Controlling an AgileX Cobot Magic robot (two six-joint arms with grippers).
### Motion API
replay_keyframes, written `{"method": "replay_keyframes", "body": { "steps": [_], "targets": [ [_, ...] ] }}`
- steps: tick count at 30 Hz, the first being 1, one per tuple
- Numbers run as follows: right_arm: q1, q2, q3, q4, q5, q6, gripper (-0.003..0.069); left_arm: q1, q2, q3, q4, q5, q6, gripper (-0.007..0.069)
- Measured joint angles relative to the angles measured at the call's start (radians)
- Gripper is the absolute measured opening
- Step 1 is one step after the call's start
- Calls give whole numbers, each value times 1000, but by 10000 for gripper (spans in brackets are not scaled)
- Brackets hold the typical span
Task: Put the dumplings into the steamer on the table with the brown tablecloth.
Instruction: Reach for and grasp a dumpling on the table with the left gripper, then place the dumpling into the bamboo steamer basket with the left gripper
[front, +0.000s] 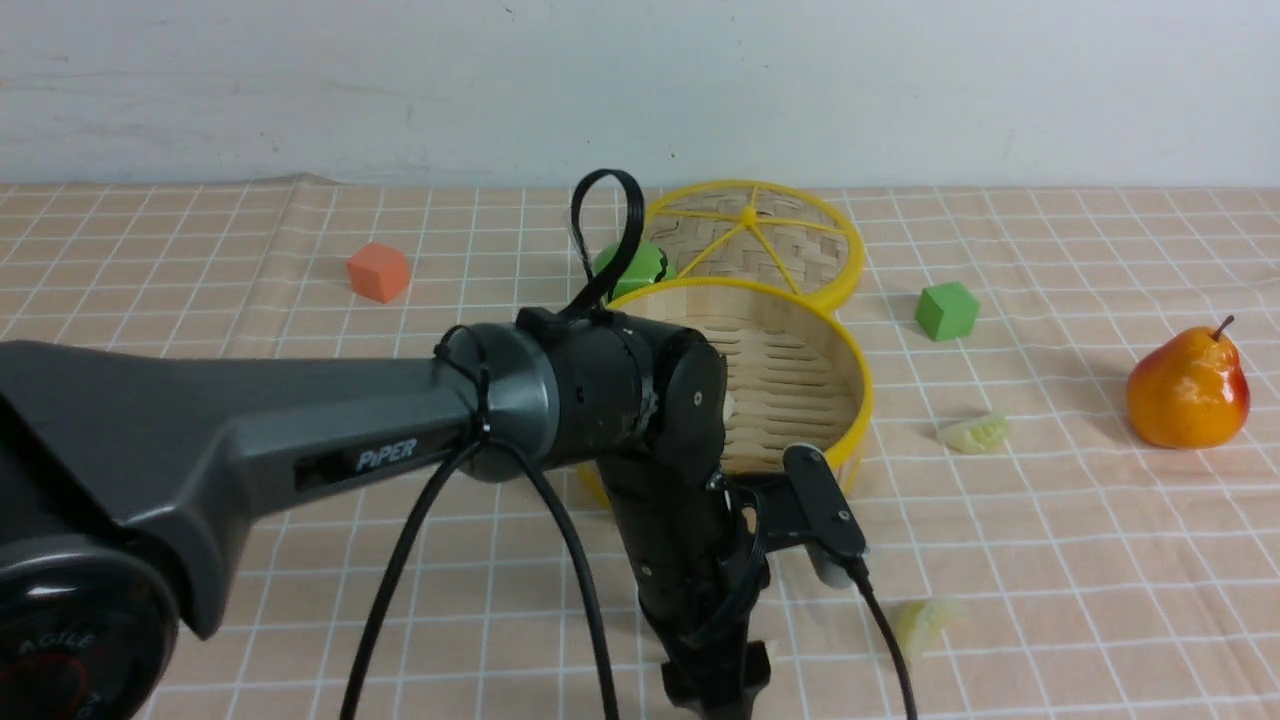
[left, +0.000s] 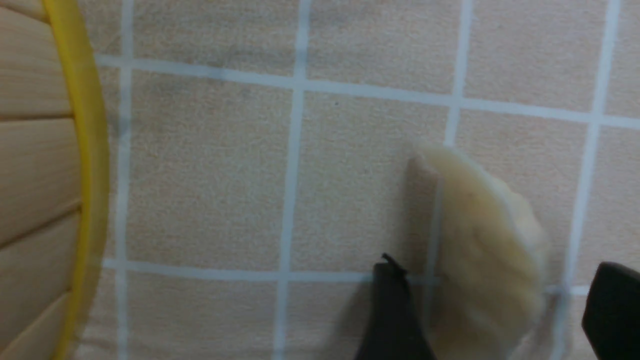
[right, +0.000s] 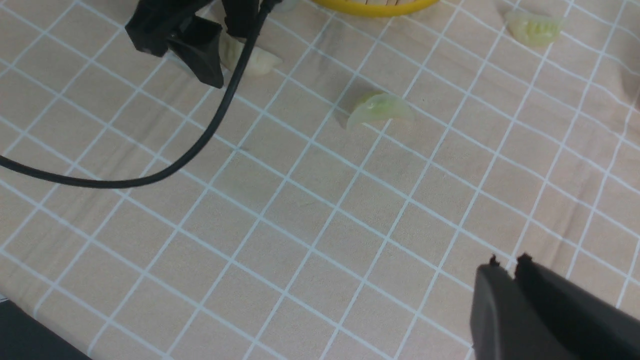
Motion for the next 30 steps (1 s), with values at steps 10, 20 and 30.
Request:
{"method": "replay_keyframes", "body": {
  "steps": [10,20,30],
  "targets": [
    [0,0,0,0,1,0,74,-1,-11,-71,58,86,-162,185],
    [0,42,0,0,-1,86,75,90,-23,-510,217,215,-727,186],
    [0,213,0,1,7,183,87,183,219,-631,301,119,-942,186]
  ]
}}
